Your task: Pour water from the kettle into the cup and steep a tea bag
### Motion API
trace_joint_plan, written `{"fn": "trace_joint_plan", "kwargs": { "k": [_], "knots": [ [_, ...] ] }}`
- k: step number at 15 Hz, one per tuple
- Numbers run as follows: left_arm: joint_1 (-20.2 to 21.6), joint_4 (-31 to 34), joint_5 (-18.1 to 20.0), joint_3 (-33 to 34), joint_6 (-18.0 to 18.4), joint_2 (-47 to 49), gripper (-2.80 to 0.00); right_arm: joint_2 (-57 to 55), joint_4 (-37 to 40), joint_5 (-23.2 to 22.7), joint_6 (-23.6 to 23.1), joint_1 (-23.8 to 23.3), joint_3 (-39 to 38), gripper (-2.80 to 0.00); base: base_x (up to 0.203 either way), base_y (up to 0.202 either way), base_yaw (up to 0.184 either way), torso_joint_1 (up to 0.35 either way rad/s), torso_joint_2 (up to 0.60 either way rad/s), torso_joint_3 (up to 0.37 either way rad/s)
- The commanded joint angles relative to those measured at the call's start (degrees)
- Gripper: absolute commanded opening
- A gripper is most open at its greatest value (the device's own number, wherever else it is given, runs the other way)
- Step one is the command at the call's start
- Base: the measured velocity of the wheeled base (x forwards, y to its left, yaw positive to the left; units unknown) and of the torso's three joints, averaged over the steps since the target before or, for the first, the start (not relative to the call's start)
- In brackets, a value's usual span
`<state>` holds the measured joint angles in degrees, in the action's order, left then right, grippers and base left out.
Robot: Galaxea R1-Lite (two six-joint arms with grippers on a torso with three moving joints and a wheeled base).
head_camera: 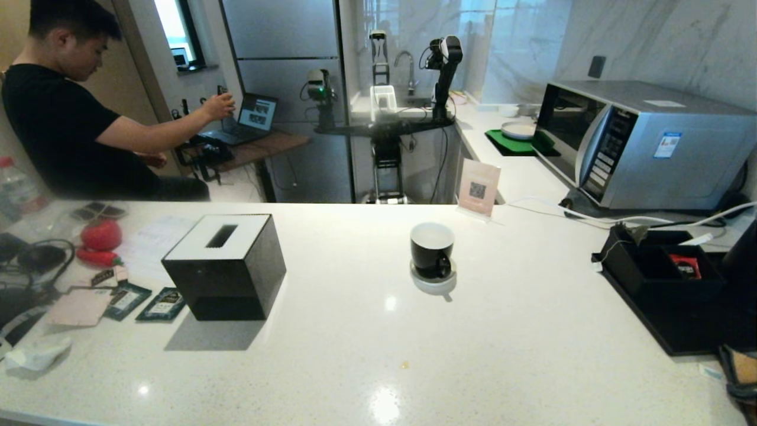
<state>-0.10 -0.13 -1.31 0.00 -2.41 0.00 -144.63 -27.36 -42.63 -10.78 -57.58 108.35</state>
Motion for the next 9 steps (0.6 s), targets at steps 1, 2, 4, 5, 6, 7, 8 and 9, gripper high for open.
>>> {"fn": "trace_joint_plan", "kwargs": {
  "k": [1,2,4,5,6,7,8,9],
  "knots": [
    [0.0,0.0,0.0,0.0,0.0,0.0,-2.8,1.5,-2.4,-0.3,0.8,0.0,-1.8,-2.8,0.0,0.0,0.0,0.0,0.0,0.0],
    [0.0,0.0,0.0,0.0,0.0,0.1,-2.8,2.0,-4.2,-0.3,2.1,0.0,-2.5,-2.8,0.0,0.0,0.0,0.0,0.0,0.0],
    [0.0,0.0,0.0,0.0,0.0,0.0,-2.8,3.4,-7.9,-0.3,4.6,0.0,-4.6,-2.8,0.0,0.0,0.0,0.0,0.0,0.0],
    [0.0,0.0,0.0,0.0,0.0,0.0,-2.8,4.3,-8.8,-0.3,5.0,0.0,-6.0,-2.8,0.0,0.0,0.0,0.0,0.0,0.0],
    [0.0,0.0,0.0,0.0,0.0,0.0,-2.8,5.0,-9.4,-0.3,5.1,0.0,-7.5,-2.8,0.0,0.0,0.0,0.0,0.0,0.0],
    [0.0,0.0,0.0,0.0,0.0,0.0,-2.8,5.6,-10.4,-0.3,5.2,0.0,-8.9,-2.8,0.0,0.0,0.0,0.0,0.0,0.0],
    [0.0,0.0,0.0,0.0,0.0,0.0,-2.8,6.2,-11.0,-0.3,5.2,0.0,-9.9,-2.8,0.0,0.0,0.0,0.0,0.0,0.0],
    [0.0,0.0,0.0,0.0,0.0,0.0,-2.8,6.8,-11.5,-0.3,5.3,0.0,-10.8,-2.8,0.0,0.0,0.0,0.0,0.0,0.0]
  ]
}}
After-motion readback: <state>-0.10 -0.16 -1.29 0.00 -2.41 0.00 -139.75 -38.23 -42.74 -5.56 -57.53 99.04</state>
